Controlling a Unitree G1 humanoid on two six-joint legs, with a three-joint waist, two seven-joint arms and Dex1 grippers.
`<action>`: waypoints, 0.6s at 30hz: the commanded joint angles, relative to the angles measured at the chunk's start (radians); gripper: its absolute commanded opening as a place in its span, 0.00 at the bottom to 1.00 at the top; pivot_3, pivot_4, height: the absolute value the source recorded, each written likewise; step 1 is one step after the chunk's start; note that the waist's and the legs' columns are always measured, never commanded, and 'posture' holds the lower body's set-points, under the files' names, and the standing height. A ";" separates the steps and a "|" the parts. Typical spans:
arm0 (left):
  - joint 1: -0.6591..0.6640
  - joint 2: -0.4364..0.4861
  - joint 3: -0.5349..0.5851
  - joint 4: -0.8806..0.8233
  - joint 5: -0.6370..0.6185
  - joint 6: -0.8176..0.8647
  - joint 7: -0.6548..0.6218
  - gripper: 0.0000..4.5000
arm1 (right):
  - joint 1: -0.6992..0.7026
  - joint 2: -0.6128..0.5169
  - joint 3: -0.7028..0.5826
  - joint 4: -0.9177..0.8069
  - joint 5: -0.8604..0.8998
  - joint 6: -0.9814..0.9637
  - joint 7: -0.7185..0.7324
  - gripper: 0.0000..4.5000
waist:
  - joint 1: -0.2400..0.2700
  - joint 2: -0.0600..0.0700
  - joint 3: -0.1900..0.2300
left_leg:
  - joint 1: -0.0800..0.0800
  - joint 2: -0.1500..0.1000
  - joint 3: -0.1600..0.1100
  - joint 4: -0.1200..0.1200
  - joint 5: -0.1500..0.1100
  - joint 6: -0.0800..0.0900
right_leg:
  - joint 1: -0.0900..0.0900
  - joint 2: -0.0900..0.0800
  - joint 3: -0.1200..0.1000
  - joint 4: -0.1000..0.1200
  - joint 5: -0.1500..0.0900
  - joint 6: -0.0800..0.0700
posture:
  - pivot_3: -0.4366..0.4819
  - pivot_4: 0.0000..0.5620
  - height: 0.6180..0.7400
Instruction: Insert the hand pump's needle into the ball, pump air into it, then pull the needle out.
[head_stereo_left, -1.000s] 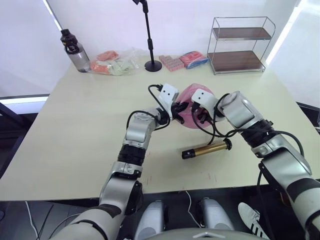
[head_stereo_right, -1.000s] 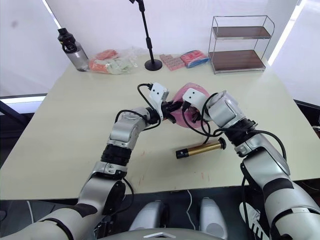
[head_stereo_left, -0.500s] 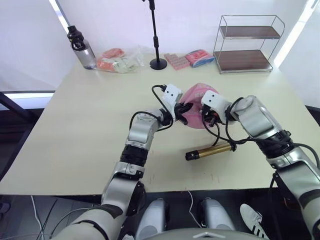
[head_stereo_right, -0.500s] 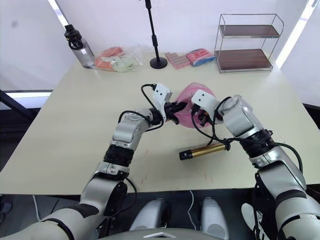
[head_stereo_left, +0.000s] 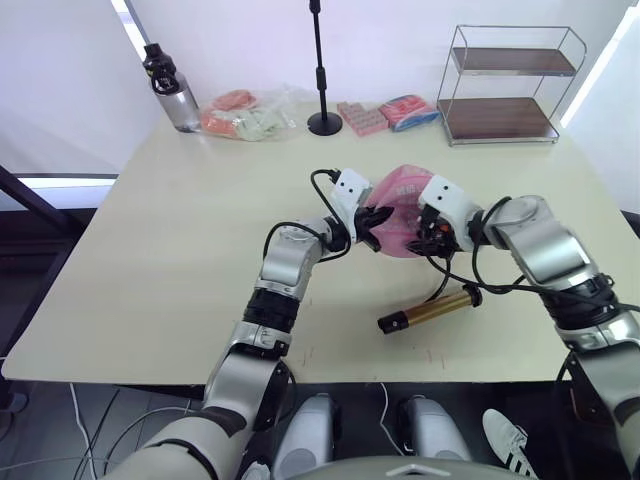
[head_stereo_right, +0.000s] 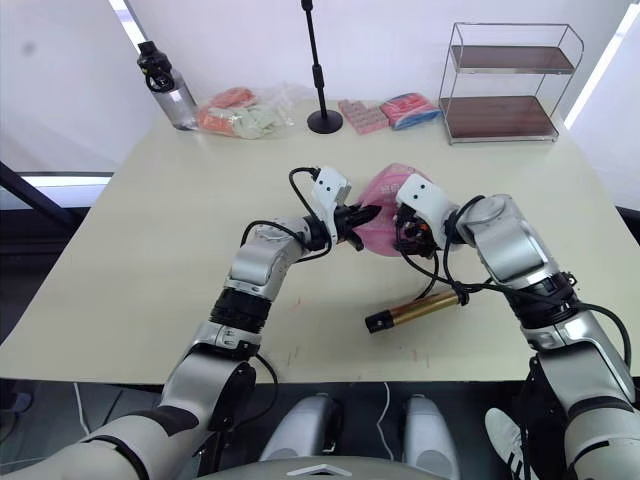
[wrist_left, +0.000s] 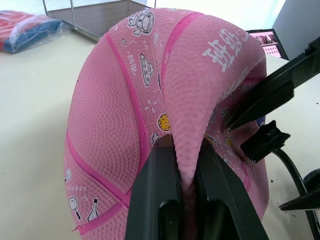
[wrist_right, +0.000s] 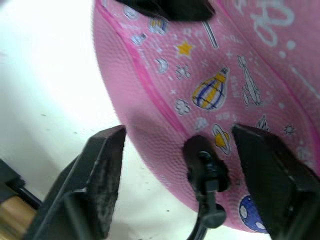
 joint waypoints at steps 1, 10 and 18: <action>0.029 -0.014 -0.059 0.044 0.005 0.027 -0.019 0.00 | 0.013 -0.052 -0.097 -0.063 0.066 -0.001 0.026 0.74 | 0.003 0.000 0.000 | 0.000 0.000 0.000 0.000 0.000 0.000 | 0.000 0.000 0.000 0.000 0.000 0.000 | 0.48 0.27 1.00; 0.025 -0.007 -0.063 0.049 0.003 0.022 -0.024 0.00 | 0.075 -0.128 -0.090 0.001 0.091 -0.159 0.076 0.74 | 0.004 0.000 0.000 | -0.001 0.000 0.000 0.000 0.000 0.000 | 0.000 0.000 -0.001 -0.002 0.000 0.000 | 0.48 0.27 1.00; 0.018 -0.001 -0.063 0.058 0.004 0.013 -0.024 0.00 | 0.065 -0.104 -0.068 0.109 0.090 -0.279 0.114 0.74 | 0.003 0.000 0.000 | -0.001 0.000 0.000 0.000 0.000 0.000 | 0.001 0.001 -0.001 -0.002 0.000 0.000 | 0.48 0.27 1.00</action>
